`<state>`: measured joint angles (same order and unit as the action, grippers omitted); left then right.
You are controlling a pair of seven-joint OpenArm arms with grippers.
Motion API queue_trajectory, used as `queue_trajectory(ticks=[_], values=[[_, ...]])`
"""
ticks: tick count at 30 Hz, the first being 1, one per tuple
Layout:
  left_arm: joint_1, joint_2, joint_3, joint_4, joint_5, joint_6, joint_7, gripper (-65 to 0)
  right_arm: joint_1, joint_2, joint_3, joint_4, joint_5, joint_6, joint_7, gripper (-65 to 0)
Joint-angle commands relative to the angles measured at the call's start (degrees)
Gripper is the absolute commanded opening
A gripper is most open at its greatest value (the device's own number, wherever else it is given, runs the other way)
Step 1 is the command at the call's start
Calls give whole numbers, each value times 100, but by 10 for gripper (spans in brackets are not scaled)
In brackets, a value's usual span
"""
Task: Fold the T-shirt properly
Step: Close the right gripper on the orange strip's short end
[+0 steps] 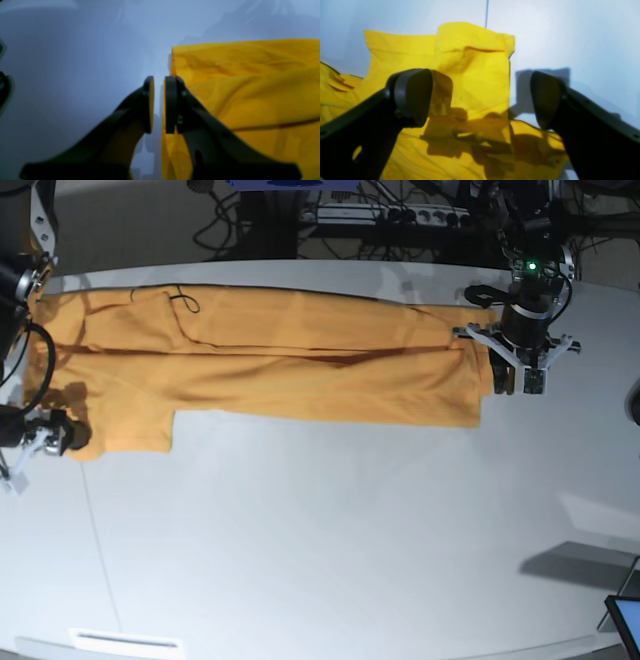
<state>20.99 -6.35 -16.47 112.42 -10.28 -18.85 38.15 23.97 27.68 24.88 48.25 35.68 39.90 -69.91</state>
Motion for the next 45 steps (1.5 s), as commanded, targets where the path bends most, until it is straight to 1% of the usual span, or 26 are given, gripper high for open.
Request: queue_trajectory(ticks=[1,14,18,20,21,24,27,29,30,32,38,41,45], values=[[-11,-55,-19,85,-5,26,-136,-574,122,146,4,67,14,10,33,-49],[-11,-55,-19,85,-5,26,-136,-574,272,102,-5,67,23,10,-29,-48],[-11,-55,-19,85,-5,26,-136,-574,315,102,-339,67,32,10,24,-54],[-11,-55,-19,85,-5,26,-136,-574,315,93,-383,67,41,10,33,-103],[-11,-55,-19,85,-5,26,-136,-574,315,93,-383,67,41,10,33,-145],[-11,-55,-19,85,-5,26,-136,-574,315,41,-392,67,41,10,33,-322],[-11,-55,-19,85,-5,26,-136,-574,315,49,-392,67,14,10,33,-517],[-11,-55,-19,85,-5,26,-136,-574,315,49,-392,59,5,10,33,-612],[-11,-55,-19,85,-5,26,-136,-574,315,58,-401,59,5,10,33,-650],[-11,-55,-19,85,-5,26,-136,-574,315,67,-401,59,5,10,33,-640],[-11,-55,-1,85,-5,26,-136,-574,315,67,-401,67,5,10,-38,-644],[-11,-55,7,85,-5,26,-136,-574,298,67,-383,76,23,10,-213,-644],[-11,-55,16,85,-5,26,-136,-574,122,67,-365,533,41,10,-354,-644]])
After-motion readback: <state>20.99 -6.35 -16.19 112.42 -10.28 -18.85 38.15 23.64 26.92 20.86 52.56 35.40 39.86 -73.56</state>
